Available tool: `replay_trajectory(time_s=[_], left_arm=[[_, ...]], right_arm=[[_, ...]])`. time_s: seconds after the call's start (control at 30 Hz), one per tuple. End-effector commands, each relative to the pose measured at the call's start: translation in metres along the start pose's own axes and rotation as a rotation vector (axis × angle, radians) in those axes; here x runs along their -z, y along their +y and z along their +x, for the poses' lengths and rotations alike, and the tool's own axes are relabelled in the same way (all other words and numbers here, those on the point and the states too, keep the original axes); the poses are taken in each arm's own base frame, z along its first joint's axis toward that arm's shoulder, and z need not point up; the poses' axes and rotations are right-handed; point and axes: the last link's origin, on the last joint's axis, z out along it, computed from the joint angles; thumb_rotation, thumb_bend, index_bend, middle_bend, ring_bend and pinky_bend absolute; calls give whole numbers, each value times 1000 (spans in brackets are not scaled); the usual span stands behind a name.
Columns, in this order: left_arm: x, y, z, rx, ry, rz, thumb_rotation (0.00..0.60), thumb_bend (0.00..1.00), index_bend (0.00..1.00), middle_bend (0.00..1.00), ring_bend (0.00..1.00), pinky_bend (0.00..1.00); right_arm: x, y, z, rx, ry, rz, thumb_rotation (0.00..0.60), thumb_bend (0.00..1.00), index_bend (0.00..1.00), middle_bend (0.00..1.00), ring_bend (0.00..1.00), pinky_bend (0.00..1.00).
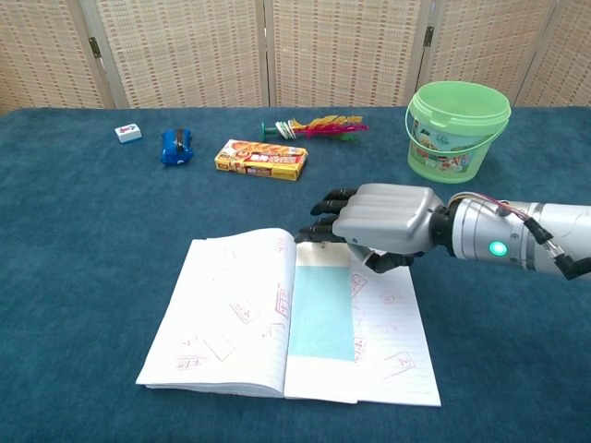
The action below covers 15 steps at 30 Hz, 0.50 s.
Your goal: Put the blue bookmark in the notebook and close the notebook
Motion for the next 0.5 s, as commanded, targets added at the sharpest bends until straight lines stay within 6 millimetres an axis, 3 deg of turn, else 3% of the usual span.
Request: replay_trajectory(time_s=[0.03,0.27,0.5], left_arm=[[0,-1,0,0,0,2,600,196,44,0,77,159],[0,-1,1,0,4,2,600,195,44,0,77,159],[-2,1,4,-3,19,-13,600,195,44,0,77,159]], right_arm=[[1,0,0,2,1,-2,600,987,82,197,0,0],[1,5,4,15,26,-24,600,969,74,191,0,0],[13,16,18,12,91,-65,600,837,70,178,0,0]])
